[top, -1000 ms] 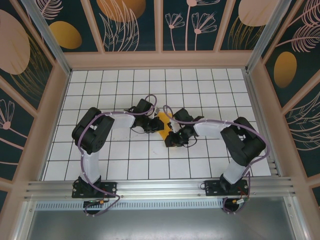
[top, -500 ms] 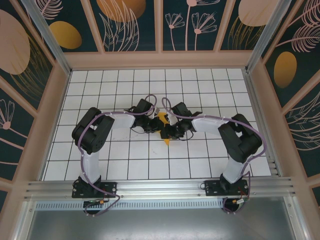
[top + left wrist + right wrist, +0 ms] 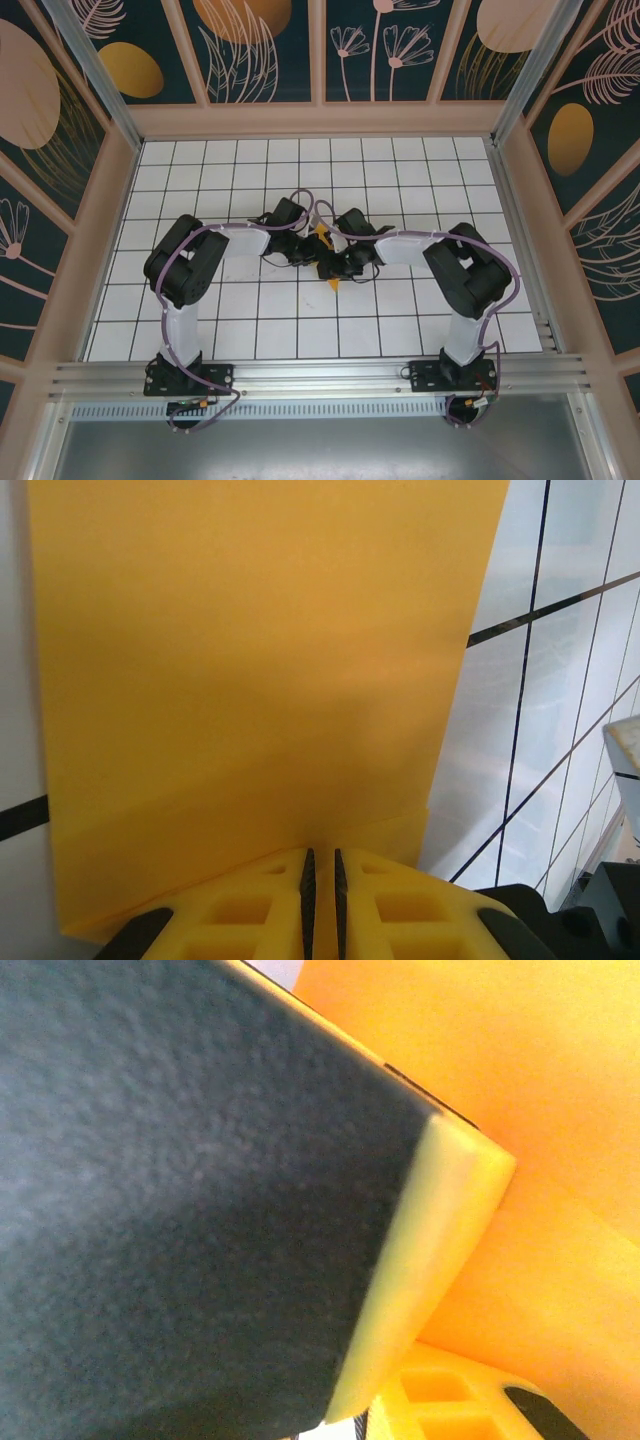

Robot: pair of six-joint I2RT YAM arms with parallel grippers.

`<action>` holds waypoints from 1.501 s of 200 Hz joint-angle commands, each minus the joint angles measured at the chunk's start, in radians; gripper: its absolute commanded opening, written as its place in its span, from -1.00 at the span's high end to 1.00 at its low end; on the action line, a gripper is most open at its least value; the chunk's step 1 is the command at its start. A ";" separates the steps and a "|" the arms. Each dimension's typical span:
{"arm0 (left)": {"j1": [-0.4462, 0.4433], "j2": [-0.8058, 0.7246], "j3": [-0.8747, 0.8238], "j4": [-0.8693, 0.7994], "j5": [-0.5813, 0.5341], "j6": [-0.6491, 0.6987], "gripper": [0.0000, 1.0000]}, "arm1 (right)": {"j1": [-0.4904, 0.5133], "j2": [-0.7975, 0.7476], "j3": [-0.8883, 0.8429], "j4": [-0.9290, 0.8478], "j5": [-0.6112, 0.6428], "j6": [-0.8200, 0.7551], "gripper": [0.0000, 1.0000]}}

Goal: Fold a paper plane with a square sheet of paper (fold left side to right side)
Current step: Third fold the triangle at the center of the table.

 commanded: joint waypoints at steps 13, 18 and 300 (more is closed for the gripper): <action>-0.001 0.065 -0.016 -0.042 -0.119 0.035 0.65 | 0.026 0.027 -0.003 -0.067 0.044 -0.026 0.53; -0.001 0.064 -0.017 -0.042 -0.120 0.035 0.65 | 0.027 0.021 -0.010 -0.076 0.044 -0.028 0.53; 0.010 -0.100 0.151 -0.070 -0.018 0.037 0.26 | -0.183 -0.297 -0.099 0.012 -0.156 -0.002 0.43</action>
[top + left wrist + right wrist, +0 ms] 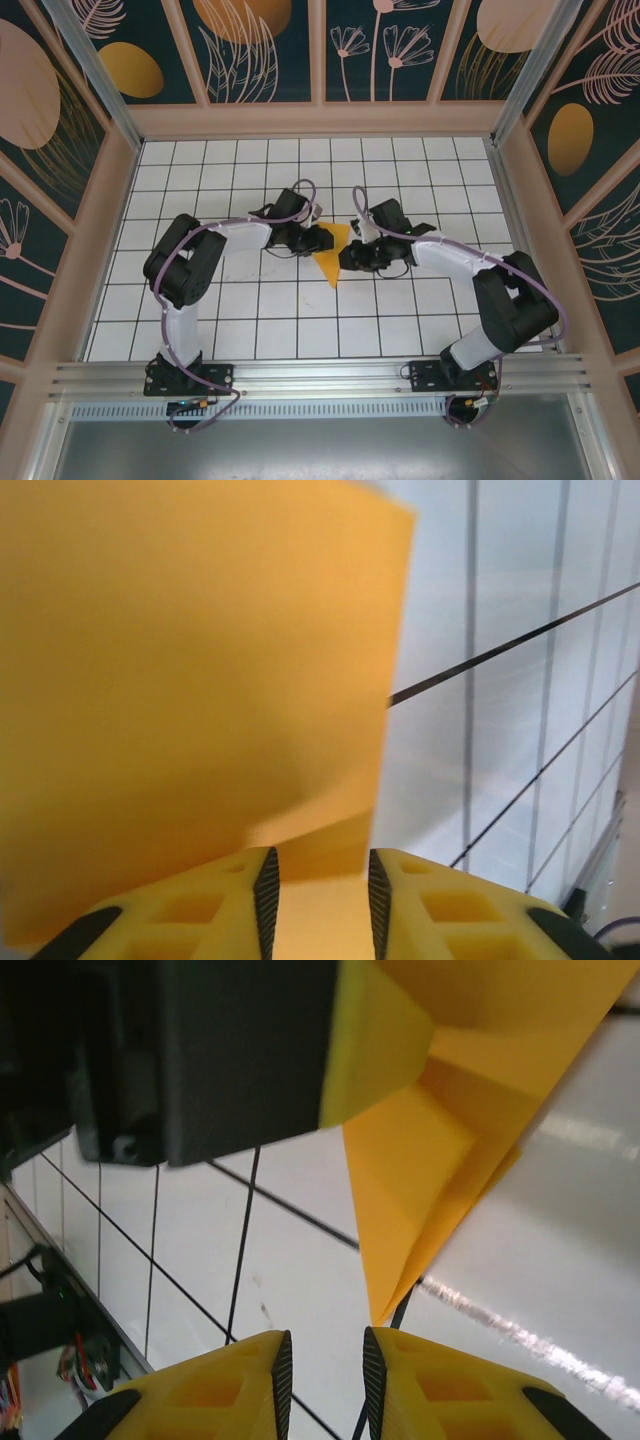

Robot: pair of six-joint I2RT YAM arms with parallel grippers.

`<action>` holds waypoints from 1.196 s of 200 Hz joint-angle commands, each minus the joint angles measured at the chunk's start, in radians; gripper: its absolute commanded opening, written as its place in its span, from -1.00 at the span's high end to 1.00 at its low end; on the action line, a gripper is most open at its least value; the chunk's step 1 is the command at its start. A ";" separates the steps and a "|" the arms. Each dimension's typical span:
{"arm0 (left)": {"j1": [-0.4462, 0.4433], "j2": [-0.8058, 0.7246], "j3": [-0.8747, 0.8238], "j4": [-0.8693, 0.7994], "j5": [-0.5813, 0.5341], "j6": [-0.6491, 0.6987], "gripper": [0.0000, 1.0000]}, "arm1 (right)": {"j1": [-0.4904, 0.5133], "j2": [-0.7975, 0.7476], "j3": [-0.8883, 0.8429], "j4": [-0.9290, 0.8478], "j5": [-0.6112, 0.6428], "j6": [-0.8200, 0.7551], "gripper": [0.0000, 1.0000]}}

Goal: Fold a paper plane with a square sheet of paper (fold left side to right side)
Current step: Third fold the triangle at the center of the table, then fourth fold the wing at the center of the table.

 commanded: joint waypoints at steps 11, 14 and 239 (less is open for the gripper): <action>0.020 -0.112 0.058 -0.026 -0.002 0.022 0.24 | -0.021 0.016 0.019 0.145 -0.060 0.052 0.42; 0.024 -0.119 0.057 -0.028 -0.005 0.023 0.23 | -0.021 0.019 0.022 0.154 -0.059 0.057 0.42; 0.141 -0.180 -0.266 0.146 0.008 -0.076 0.01 | -0.003 0.329 0.208 0.015 0.152 -0.052 0.48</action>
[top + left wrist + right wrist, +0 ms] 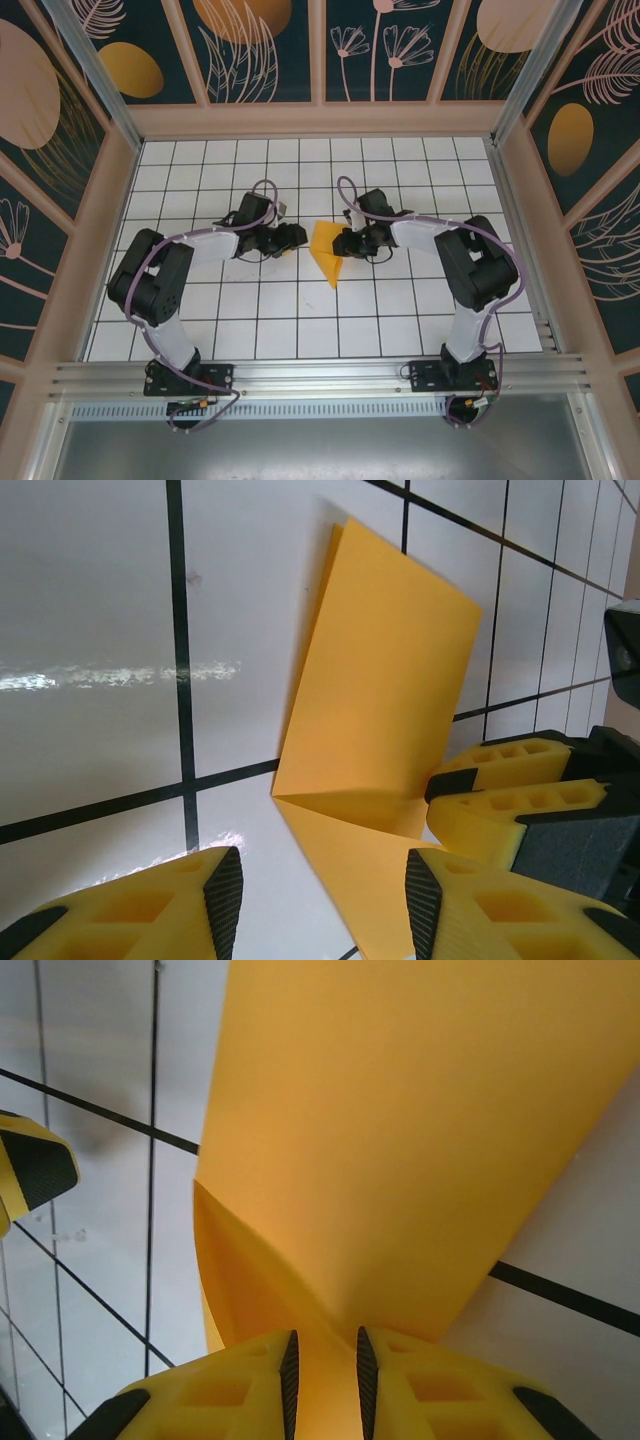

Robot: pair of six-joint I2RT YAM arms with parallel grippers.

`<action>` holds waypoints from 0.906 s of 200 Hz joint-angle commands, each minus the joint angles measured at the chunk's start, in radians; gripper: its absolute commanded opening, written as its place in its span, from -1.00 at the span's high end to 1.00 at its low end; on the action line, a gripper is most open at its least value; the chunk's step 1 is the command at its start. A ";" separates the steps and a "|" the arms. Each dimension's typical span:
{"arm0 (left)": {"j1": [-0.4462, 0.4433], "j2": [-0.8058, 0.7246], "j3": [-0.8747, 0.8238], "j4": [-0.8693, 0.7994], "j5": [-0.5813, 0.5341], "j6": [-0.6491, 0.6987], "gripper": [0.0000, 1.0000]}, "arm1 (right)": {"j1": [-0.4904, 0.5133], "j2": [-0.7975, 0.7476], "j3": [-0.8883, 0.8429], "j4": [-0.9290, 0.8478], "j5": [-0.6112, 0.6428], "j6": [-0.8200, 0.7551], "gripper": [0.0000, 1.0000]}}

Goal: Fold a paper plane with a square sheet of paper (fold left side to right side)
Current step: Fourth fold the wing at the center of the table.

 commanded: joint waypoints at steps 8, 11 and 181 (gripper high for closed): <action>-0.008 0.019 -0.005 0.033 0.026 -0.014 0.01 | 0.009 0.017 0.035 -0.065 0.070 -0.042 0.48; -0.008 0.020 -0.005 0.033 0.027 -0.014 0.01 | 0.009 0.016 0.036 -0.069 0.076 -0.044 0.48; -0.147 0.130 0.065 0.063 0.072 -0.047 0.44 | 0.006 -0.053 0.033 -0.059 0.112 -0.022 0.41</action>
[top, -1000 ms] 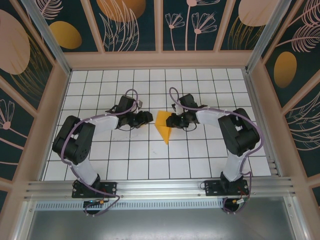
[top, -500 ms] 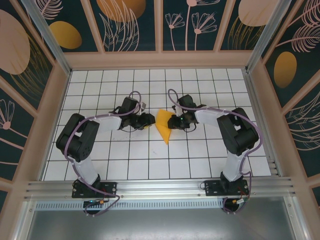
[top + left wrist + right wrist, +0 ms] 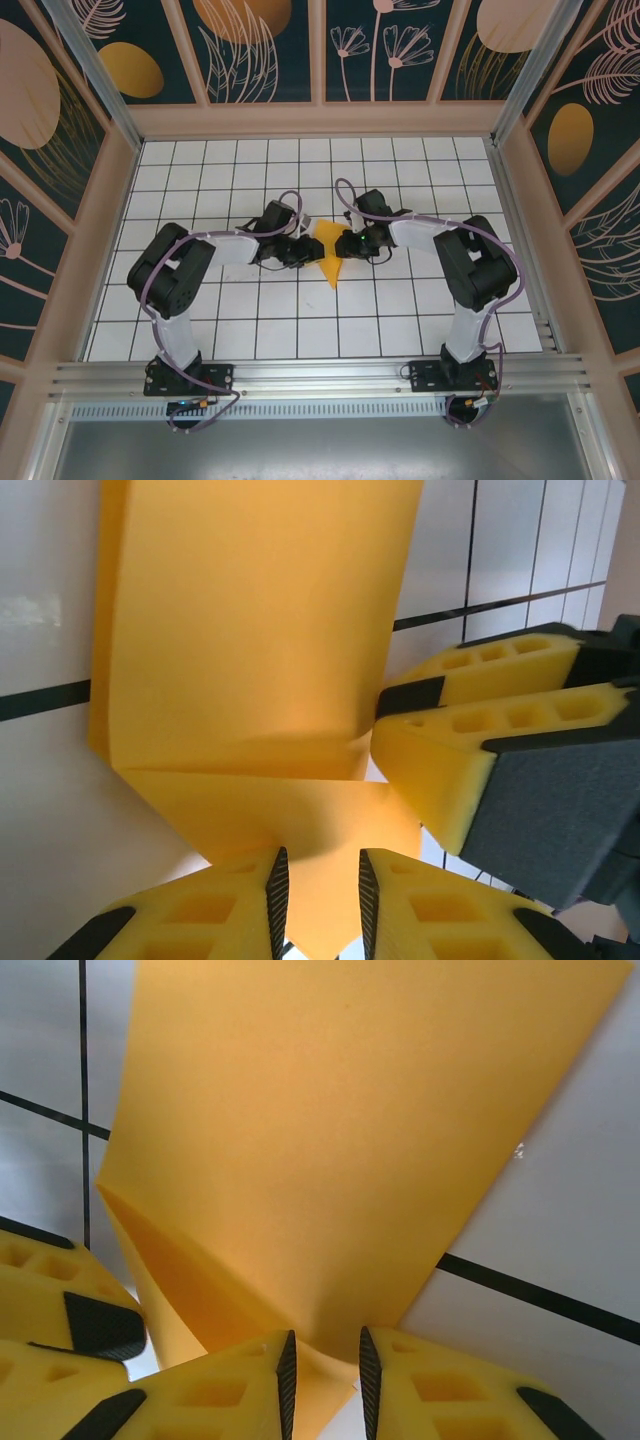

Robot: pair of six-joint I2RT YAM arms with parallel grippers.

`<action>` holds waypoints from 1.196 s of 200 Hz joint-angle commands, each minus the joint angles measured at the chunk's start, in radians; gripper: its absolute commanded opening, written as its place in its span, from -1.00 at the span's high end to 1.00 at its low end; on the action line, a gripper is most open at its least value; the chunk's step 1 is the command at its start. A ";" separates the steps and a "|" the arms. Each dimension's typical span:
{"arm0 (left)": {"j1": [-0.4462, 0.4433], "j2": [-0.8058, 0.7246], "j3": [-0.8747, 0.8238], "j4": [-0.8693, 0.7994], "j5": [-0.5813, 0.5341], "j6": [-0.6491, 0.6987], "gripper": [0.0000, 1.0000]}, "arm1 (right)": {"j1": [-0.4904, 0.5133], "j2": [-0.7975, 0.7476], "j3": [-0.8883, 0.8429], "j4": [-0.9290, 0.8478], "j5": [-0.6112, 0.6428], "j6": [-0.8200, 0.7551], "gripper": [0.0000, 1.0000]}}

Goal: Fold a paper plane with a square sheet of paper (fold left side to right side)
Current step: Fourth fold the wing at the center of the table.

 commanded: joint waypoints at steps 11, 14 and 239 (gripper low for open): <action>-0.013 0.041 0.063 0.002 -0.007 -0.001 0.45 | -0.005 -0.083 0.015 -0.015 0.040 0.013 0.33; -0.012 0.043 0.064 0.002 -0.010 0.000 0.46 | -0.005 -0.091 0.013 -0.017 0.044 0.013 0.32; 0.013 -0.054 0.077 -0.142 -0.176 0.077 0.44 | 0.016 0.024 -0.002 0.003 -0.008 0.087 0.74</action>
